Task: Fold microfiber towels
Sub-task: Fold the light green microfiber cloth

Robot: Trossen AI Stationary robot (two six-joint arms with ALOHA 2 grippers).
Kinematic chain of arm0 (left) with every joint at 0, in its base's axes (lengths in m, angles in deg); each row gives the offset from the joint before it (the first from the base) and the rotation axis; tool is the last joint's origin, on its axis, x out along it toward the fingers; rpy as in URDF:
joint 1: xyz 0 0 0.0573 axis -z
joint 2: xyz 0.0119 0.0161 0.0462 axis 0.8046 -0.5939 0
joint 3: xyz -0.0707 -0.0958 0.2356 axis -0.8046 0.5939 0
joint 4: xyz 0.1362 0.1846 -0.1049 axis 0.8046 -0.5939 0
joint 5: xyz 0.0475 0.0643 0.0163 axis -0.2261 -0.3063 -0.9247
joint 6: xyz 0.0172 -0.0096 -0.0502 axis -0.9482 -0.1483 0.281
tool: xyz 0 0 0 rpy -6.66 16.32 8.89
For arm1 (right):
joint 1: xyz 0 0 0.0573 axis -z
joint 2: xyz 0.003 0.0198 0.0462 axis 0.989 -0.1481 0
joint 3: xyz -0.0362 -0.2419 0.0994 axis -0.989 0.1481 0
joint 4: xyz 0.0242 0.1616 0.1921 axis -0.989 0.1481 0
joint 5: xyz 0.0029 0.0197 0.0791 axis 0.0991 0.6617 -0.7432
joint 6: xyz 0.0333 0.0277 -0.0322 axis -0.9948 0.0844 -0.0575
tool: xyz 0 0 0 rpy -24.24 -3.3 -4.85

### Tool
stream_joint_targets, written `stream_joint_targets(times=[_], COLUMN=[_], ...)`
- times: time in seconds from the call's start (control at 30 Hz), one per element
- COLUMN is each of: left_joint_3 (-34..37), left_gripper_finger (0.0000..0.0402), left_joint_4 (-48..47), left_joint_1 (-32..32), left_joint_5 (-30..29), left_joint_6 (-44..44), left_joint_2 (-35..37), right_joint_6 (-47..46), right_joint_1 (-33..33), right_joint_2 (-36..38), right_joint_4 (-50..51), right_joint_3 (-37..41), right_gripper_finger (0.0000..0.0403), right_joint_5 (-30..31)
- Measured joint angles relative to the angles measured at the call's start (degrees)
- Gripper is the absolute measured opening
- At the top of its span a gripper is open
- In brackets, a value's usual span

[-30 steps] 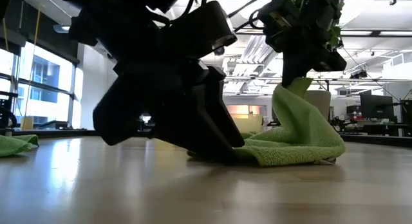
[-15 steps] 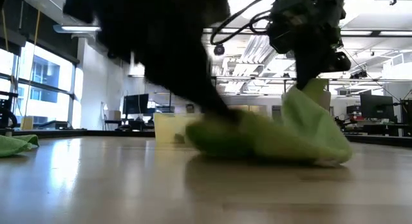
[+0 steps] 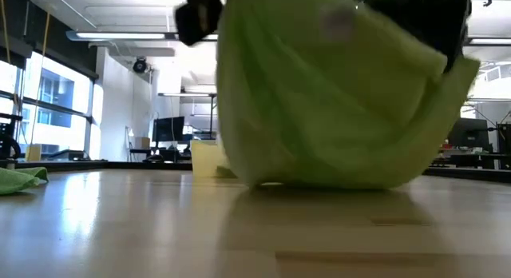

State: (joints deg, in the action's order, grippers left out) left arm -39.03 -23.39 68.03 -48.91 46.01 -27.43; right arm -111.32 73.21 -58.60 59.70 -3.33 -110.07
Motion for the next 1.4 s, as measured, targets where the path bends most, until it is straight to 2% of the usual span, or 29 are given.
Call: stream_joint_targets(times=[0.17, 0.23, 0.33, 0.5, 0.57, 0.67, 0.83, 1.1, 1.4], left_joint_3=[-0.05, -0.11, -0.08, -0.06, -0.06, -0.06, -0.06, -0.08, -0.09], left_gripper_finger=[0.0001, 0.0001, 0.0001, 0.0001, 0.0001, 0.0001, 0.0001, 0.0001, 0.0001], left_joint_4=[3.09, 3.26, 2.45, -7.63, -11.97, -15.67, -18.26, -18.12, -20.95], left_joint_1=[0.31, 0.69, 0.98, -0.80, -2.04, -3.96, -8.05, -15.59, -21.50], left_joint_5=[2.81, 3.96, 3.22, -1.23, -1.63, -1.78, -2.22, -1.90, -1.70], left_joint_6=[7.04, 8.12, 8.38, 8.82, 9.71, 10.12, 5.35, -2.53, -8.40], left_joint_2=[3.11, 3.65, 3.97, 3.94, 3.94, 3.94, 3.94, 4.98, 10.13], right_joint_6=[4.23, 6.01, 9.22, 7.66, 6.47, 4.87, 5.22, 10.92, 13.10], right_joint_1=[-2.12, -3.05, -4.00, -4.09, -3.52, -2.19, 0.47, 4.18, 4.52], right_joint_2=[1.81, 2.48, 2.68, 2.78, 2.70, 2.71, 2.70, 2.67, 2.67], right_joint_4=[1.47, 2.41, 4.79, 9.59, 10.46, 11.01, 9.67, 8.41, 8.01], right_joint_3=[-5.59, -8.40, -12.59, -15.59, -15.59, -15.10, -13.63, -13.54, -13.54], right_gripper_finger=[0.0000, 0.0000, 0.0000, 0.0000, 0.0000, 0.0000, 0.0000, 0.0000, 0.0000], right_joint_5=[-0.99, 0.97, 10.16, 31.89, 36.55, 38.93, 43.61, 51.51, 56.48])
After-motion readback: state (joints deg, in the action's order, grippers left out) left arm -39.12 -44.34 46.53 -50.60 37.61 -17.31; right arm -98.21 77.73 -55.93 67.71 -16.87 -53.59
